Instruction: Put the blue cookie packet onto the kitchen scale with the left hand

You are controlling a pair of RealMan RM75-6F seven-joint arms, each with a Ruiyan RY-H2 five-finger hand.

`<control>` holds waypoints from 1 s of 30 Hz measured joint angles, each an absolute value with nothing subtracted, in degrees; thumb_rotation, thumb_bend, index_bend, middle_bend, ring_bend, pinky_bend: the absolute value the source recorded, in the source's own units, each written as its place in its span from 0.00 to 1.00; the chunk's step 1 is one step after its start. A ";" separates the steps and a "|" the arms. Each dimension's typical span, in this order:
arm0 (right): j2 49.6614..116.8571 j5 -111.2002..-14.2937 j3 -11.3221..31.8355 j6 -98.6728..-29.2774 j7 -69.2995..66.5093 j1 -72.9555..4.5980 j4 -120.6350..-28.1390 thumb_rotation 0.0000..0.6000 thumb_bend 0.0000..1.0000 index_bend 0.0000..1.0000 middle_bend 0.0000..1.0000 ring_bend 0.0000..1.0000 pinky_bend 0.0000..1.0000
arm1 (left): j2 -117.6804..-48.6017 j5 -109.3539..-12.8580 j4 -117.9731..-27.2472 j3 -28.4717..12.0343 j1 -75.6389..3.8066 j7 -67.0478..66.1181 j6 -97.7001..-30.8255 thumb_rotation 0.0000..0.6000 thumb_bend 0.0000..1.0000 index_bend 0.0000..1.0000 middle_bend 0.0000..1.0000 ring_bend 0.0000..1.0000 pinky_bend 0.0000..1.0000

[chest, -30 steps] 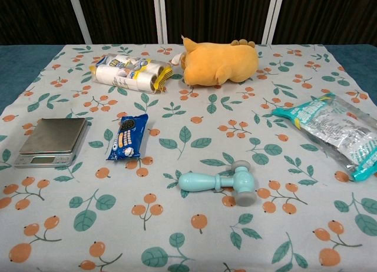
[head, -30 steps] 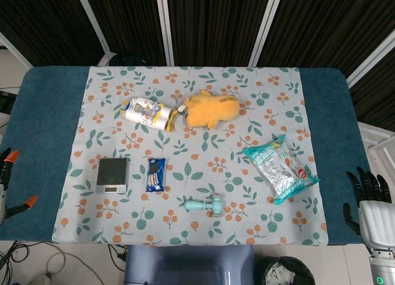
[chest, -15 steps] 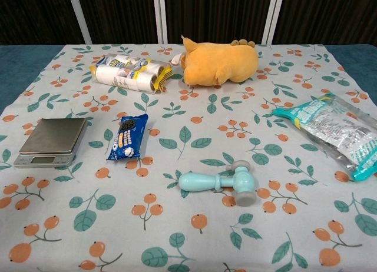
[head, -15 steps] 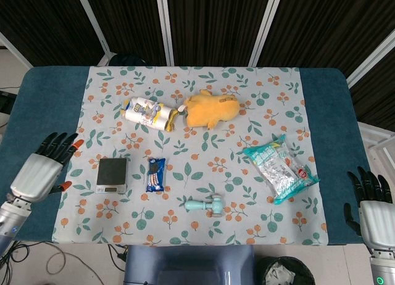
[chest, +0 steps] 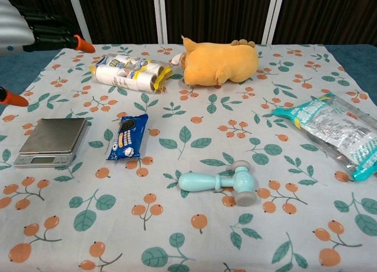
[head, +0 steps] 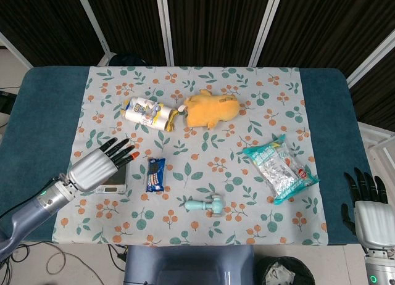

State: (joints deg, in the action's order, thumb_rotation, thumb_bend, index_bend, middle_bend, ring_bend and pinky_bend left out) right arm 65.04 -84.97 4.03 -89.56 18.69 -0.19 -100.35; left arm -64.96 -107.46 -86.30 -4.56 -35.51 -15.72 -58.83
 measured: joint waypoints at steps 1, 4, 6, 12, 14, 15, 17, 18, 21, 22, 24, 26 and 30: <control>65.18 -84.87 4.01 -89.37 18.88 -0.26 -100.24 1.00 0.58 0.10 0.03 0.01 0.00 | -65.89 -107.83 -85.35 -4.30 -36.03 -15.07 -58.77 1.00 0.04 0.12 0.13 0.05 0.19; 65.43 -84.56 4.01 -89.07 19.19 -0.40 -99.94 1.00 0.58 0.10 0.03 0.01 0.00 | -68.90 -108.50 -82.04 -3.59 -37.43 -12.81 -58.71 1.00 0.04 0.14 0.14 0.05 0.20; 65.44 -84.47 4.08 -89.17 19.23 -0.37 -99.87 1.00 0.58 0.10 0.03 0.01 0.00 | -71.02 -108.66 -79.60 -3.20 -38.25 -10.98 -58.84 1.00 0.04 0.15 0.17 0.07 0.22; 65.36 -84.10 4.10 -89.40 19.29 -0.13 -99.39 1.00 0.58 0.10 0.03 0.01 0.00 | -76.28 -109.26 -72.89 -2.19 -40.50 -6.62 -59.78 1.00 0.04 0.19 0.22 0.13 0.28; 65.42 -83.98 4.08 -89.23 19.34 -0.16 -99.25 1.00 0.58 0.10 0.03 0.01 0.00 | -78.09 -109.57 -70.42 -1.83 -41.37 -5.54 -60.07 1.00 0.04 0.19 0.22 0.13 0.27; 65.48 -83.92 4.06 -89.09 19.40 -0.20 -99.14 1.00 0.58 0.10 0.03 0.01 0.00 | -78.91 -109.65 -69.45 -1.69 -41.77 -5.14 -60.09 1.00 0.04 0.19 0.22 0.13 0.26; 65.59 -83.84 4.00 -88.91 19.52 -0.26 -98.97 1.00 0.58 0.10 0.03 0.01 0.00 | -80.79 -109.72 -67.53 -1.42 -42.75 -4.30 -60.00 1.00 0.04 0.19 0.22 0.13 0.25; 65.62 -83.83 3.99 -88.88 19.56 -0.27 -98.90 1.00 0.58 0.10 0.03 0.01 0.00 | -81.55 -109.73 -66.82 -1.31 -43.18 -4.02 -59.93 1.00 0.04 0.19 0.22 0.13 0.25; 65.69 -83.72 4.04 -88.91 19.63 -0.28 -98.74 1.00 0.58 0.09 0.03 0.01 0.00 | -83.67 -109.75 -64.78 -0.81 -44.49 -3.50 -59.61 1.00 0.04 0.20 0.22 0.13 0.25; 65.70 -83.66 4.07 -88.92 19.63 -0.28 -98.69 1.00 0.58 0.09 0.03 0.01 0.00 | -84.19 -109.73 -64.28 -0.63 -44.82 -3.41 -59.49 1.00 0.04 0.20 0.22 0.13 0.25; 65.70 -83.51 4.11 -88.89 19.61 -0.27 -98.58 1.00 0.58 0.10 0.03 0.01 0.00 | -85.20 -109.59 -63.26 -0.20 -45.42 -3.28 -59.12 1.00 0.04 0.20 0.22 0.13 0.25; 65.71 -83.42 4.12 -88.82 19.59 -0.29 -98.53 1.00 0.58 0.10 0.03 0.01 0.00 | -86.09 -109.38 -62.34 0.20 -45.88 -3.26 -58.77 1.00 0.04 0.20 0.22 0.13 0.24; 65.69 -83.29 4.14 -88.77 19.55 -0.30 -98.48 1.00 0.58 0.10 0.03 0.01 0.00 | -87.68 -108.93 -60.72 0.87 -46.58 -3.19 -58.44 1.00 0.04 0.20 0.24 0.13 0.24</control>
State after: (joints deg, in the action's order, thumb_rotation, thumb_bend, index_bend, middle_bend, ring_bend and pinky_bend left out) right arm 65.69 -83.29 4.14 -88.77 19.55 -0.30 -98.48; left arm -87.68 -108.93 -60.72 0.87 -46.58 -3.19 -58.44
